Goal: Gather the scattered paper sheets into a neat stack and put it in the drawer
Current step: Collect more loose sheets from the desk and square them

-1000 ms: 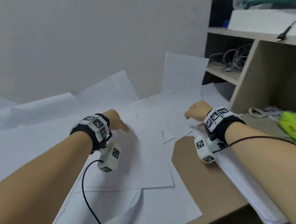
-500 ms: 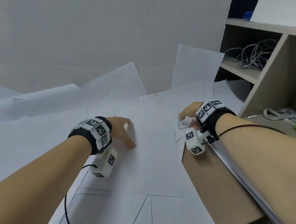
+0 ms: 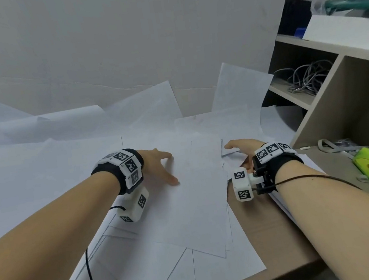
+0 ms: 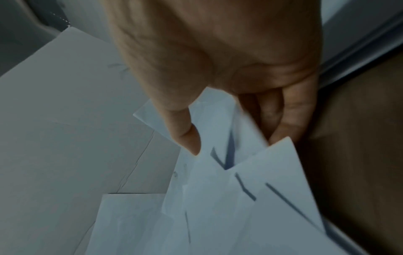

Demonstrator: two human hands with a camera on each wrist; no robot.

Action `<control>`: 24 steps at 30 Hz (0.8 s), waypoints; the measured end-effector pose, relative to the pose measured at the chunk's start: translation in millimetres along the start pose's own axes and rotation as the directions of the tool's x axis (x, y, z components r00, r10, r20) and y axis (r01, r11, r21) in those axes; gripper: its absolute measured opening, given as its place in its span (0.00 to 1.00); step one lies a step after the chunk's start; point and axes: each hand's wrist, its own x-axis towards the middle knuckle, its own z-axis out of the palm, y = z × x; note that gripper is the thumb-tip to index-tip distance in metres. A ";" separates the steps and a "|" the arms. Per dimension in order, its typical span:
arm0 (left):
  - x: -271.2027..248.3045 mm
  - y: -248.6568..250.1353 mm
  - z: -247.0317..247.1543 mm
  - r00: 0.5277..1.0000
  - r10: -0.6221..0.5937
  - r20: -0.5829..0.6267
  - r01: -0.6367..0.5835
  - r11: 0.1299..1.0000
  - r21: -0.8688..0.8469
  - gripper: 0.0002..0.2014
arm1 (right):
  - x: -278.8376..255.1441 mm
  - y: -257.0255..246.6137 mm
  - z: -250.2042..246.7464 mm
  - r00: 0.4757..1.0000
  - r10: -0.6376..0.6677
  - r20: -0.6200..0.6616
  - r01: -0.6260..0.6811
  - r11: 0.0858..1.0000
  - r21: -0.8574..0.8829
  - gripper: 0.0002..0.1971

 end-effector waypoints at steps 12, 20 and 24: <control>-9.3 -25.3 -3.5 0.962 -0.027 -0.271 -0.131 0.827 -0.547 0.29 | -22.6 15.6 38.4 0.992 -0.105 0.069 0.109 0.993 -0.052 0.12; -37.6 -60.7 10.4 0.851 -0.143 -0.505 -0.480 0.180 -0.859 0.11 | -55.4 -42.5 24.0 0.884 -0.439 -0.161 0.350 0.850 -0.394 0.10; -40.1 -70.6 25.1 0.859 -0.148 -0.490 -0.490 0.035 -0.871 0.11 | -82.5 -78.8 16.6 0.717 -0.637 -0.281 0.396 0.705 -0.588 0.05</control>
